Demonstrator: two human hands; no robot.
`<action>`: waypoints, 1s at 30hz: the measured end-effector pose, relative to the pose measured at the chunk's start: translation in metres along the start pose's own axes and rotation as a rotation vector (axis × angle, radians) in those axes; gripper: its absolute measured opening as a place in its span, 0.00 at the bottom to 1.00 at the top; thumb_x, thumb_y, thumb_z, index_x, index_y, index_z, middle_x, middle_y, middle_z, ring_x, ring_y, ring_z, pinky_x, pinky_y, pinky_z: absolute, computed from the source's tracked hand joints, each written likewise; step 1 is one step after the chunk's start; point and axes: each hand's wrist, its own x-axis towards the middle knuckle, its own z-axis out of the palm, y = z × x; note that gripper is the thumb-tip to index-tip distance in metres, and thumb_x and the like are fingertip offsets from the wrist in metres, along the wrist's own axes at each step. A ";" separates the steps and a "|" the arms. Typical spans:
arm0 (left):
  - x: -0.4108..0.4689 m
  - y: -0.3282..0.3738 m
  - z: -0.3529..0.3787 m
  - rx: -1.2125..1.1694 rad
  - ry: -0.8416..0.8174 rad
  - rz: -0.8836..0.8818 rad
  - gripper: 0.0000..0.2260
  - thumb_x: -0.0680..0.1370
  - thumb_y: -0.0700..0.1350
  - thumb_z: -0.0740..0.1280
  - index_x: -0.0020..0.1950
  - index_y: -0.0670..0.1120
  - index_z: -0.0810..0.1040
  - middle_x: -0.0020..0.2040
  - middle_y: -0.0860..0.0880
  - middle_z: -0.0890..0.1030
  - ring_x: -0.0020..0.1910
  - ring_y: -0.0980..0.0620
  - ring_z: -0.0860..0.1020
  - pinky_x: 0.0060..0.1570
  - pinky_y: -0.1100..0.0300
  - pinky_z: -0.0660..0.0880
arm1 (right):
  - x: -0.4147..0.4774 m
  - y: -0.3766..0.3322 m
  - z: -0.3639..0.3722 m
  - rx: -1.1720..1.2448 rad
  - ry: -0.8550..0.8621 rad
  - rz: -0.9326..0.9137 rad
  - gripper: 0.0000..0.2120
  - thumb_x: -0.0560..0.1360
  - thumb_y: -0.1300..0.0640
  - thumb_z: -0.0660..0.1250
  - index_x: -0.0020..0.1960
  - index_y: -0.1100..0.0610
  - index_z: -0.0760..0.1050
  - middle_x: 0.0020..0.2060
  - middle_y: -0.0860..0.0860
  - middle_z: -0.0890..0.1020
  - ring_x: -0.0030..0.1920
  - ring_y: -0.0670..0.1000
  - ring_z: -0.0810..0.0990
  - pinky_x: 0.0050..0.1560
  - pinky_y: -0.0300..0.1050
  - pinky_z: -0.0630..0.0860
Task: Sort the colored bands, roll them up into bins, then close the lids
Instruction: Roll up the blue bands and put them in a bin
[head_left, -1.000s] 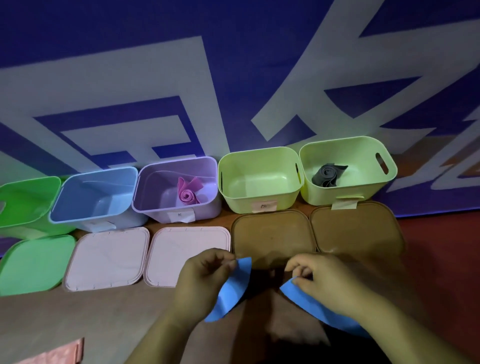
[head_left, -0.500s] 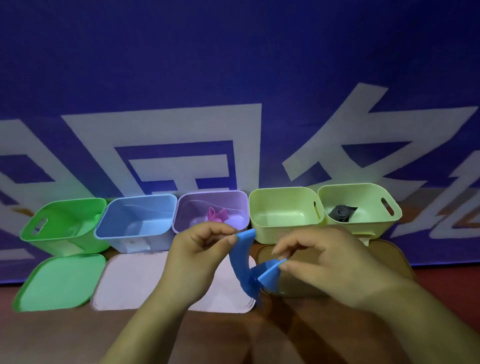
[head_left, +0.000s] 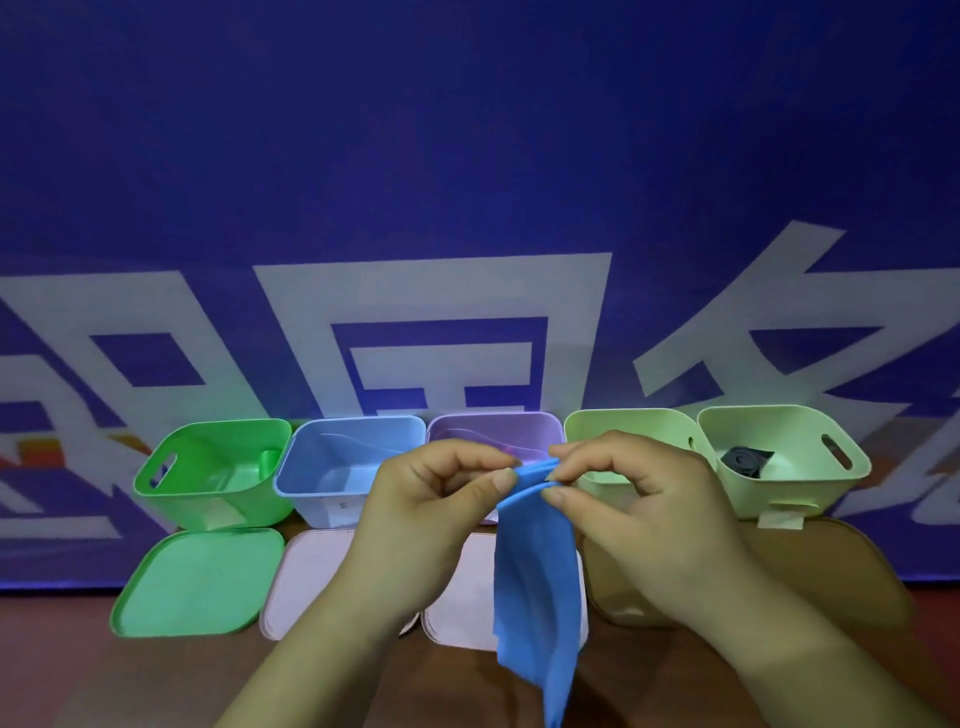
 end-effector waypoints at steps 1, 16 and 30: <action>-0.001 0.001 -0.006 -0.006 -0.007 0.002 0.08 0.74 0.35 0.72 0.41 0.47 0.86 0.40 0.44 0.86 0.38 0.50 0.83 0.36 0.59 0.79 | -0.001 -0.003 0.007 0.013 0.020 -0.003 0.07 0.67 0.54 0.75 0.42 0.45 0.80 0.42 0.39 0.84 0.48 0.44 0.83 0.49 0.35 0.76; -0.005 0.001 -0.065 -0.026 -0.030 0.047 0.08 0.77 0.36 0.68 0.47 0.46 0.86 0.40 0.48 0.86 0.38 0.53 0.82 0.41 0.64 0.78 | 0.001 -0.034 0.074 0.112 0.196 0.044 0.13 0.68 0.61 0.76 0.40 0.44 0.77 0.39 0.45 0.82 0.42 0.52 0.82 0.44 0.49 0.81; 0.007 -0.004 -0.088 -0.039 -0.031 0.132 0.14 0.76 0.33 0.70 0.49 0.52 0.82 0.42 0.45 0.85 0.42 0.51 0.83 0.42 0.63 0.79 | 0.035 -0.064 0.074 0.206 -0.158 0.258 0.12 0.70 0.66 0.75 0.44 0.49 0.82 0.39 0.48 0.84 0.37 0.50 0.81 0.42 0.42 0.82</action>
